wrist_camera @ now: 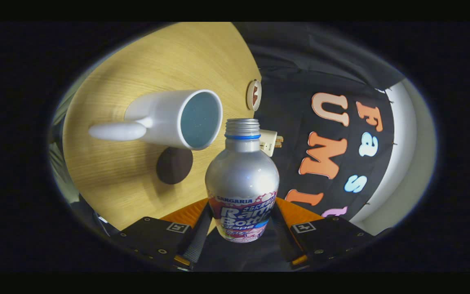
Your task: Take the bottle from table, then pour the juice into the cup, finally place the bottle on the coaster
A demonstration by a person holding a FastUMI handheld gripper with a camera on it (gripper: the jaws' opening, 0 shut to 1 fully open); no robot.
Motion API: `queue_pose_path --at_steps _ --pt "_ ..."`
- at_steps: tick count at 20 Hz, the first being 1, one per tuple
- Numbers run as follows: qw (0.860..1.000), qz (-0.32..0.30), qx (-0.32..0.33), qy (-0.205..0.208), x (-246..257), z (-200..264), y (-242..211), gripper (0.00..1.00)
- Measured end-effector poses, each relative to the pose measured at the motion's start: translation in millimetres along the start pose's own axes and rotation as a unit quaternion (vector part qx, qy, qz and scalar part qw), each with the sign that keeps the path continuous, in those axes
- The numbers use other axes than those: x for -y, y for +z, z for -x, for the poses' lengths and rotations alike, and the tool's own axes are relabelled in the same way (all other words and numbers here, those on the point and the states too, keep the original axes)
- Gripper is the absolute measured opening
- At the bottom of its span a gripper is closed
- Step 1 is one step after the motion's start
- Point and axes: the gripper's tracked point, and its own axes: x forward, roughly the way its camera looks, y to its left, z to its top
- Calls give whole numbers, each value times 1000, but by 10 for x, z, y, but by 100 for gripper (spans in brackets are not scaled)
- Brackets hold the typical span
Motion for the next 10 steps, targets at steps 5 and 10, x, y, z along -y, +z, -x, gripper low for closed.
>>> queue_pose_path --at_steps 5,10 --pt "994 -109 12 18 -38 47 56 76" --pt "974 -222 16 40 -15 83 51 76"
